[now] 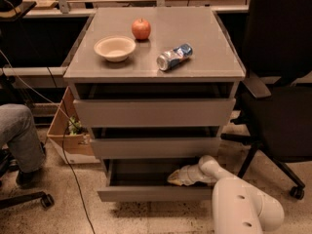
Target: Open bottom drawer
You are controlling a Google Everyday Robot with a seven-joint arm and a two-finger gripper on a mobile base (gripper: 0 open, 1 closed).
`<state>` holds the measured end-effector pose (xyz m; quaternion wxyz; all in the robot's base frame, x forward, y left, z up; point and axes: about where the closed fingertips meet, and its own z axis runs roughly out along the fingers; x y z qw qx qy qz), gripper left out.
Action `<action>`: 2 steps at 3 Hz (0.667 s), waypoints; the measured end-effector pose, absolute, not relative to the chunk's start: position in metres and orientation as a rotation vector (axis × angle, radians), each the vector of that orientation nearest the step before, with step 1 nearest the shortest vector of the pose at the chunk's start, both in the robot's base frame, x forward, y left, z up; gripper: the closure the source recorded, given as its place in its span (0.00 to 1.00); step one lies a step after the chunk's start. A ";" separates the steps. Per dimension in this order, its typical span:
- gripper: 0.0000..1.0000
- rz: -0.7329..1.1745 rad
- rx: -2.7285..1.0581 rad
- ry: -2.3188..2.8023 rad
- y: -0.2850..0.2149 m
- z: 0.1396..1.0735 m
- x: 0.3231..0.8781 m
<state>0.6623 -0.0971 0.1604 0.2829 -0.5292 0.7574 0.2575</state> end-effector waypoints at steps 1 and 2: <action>1.00 0.713 -1.447 2.026 -0.082 0.149 0.650; 1.00 0.746 -1.497 2.021 -0.064 0.136 0.631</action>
Offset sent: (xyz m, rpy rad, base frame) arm -0.0542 0.0541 -0.0381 -0.0211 0.0647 0.1263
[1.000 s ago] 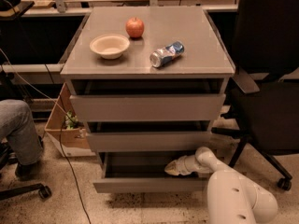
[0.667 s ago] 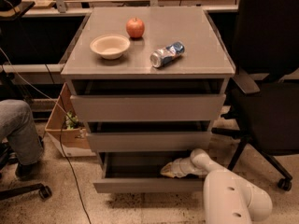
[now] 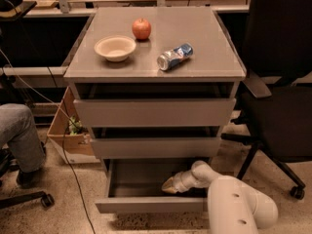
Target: Open bottom drawer
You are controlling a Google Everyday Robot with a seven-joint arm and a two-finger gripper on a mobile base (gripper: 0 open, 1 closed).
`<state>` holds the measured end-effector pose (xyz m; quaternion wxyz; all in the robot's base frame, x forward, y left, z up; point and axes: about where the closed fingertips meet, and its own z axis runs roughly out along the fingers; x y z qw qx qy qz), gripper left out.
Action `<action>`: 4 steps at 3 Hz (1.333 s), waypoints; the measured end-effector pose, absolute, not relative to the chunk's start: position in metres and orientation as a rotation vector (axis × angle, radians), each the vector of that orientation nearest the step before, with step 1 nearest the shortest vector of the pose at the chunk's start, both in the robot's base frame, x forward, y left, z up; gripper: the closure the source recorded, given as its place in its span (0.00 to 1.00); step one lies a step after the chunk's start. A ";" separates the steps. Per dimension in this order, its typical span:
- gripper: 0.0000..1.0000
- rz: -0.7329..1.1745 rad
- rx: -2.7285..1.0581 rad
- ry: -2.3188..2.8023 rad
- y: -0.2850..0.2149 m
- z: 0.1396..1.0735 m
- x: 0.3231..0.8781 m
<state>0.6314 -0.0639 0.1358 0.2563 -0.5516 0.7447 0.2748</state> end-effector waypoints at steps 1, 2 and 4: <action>1.00 0.792 -1.569 2.025 -0.049 0.126 0.604; 1.00 0.865 -1.635 2.034 -0.036 0.112 0.569; 1.00 0.959 -1.687 2.062 -0.036 0.104 0.534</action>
Offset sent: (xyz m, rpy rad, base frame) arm -0.1014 0.0381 -0.0351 -0.0349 0.1676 0.1874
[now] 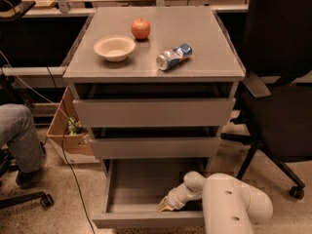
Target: Open bottom drawer
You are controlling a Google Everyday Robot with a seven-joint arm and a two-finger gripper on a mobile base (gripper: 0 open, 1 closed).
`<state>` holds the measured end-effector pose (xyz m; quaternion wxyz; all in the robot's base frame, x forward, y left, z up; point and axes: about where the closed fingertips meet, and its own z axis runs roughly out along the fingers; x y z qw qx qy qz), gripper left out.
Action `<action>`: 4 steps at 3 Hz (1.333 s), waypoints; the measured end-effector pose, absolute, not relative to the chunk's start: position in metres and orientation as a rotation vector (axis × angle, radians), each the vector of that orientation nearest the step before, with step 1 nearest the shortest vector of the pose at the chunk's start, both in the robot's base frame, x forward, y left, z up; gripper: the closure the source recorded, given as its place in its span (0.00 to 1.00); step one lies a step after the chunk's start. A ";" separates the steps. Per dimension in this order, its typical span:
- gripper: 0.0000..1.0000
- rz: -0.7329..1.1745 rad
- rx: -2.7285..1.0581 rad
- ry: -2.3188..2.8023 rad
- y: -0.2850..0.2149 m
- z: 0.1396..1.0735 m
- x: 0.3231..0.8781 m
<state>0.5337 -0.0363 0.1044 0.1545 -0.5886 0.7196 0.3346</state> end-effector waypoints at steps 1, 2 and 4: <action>1.00 1.060 -1.670 2.039 -0.036 0.111 0.515; 1.00 1.060 -1.670 2.038 -0.036 0.111 0.515; 1.00 1.267 -1.605 1.916 -0.030 0.151 0.477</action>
Offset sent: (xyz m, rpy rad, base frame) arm -0.0928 -0.0045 0.0675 0.3196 0.1790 0.0641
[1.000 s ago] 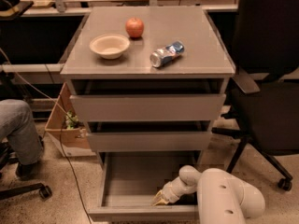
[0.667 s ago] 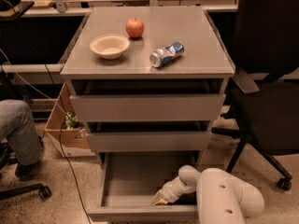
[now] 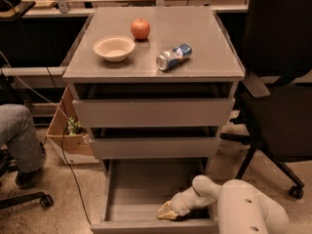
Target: Open bottom drawer
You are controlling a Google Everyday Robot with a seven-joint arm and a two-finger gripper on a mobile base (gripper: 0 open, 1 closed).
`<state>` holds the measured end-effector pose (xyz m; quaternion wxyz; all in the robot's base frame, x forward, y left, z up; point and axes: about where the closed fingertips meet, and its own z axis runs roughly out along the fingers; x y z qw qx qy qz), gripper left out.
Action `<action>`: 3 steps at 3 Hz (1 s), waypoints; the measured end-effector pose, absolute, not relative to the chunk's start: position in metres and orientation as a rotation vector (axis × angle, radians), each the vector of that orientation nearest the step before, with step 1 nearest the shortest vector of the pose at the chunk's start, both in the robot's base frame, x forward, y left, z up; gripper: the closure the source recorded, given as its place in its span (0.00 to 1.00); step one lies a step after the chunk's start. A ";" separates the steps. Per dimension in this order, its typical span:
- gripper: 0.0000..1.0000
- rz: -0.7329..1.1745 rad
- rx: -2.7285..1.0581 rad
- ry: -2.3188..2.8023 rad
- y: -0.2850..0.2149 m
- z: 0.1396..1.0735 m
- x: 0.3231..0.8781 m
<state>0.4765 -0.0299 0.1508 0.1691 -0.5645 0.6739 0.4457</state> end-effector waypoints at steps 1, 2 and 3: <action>1.00 1.267 -1.605 1.916 -0.030 0.151 0.480; 1.00 1.187 -1.506 1.873 -0.067 0.177 0.488; 1.00 1.066 -1.435 1.849 -0.107 0.205 0.503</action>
Offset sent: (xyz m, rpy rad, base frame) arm 0.0229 -0.0810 0.0613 0.1326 -0.1579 -0.2023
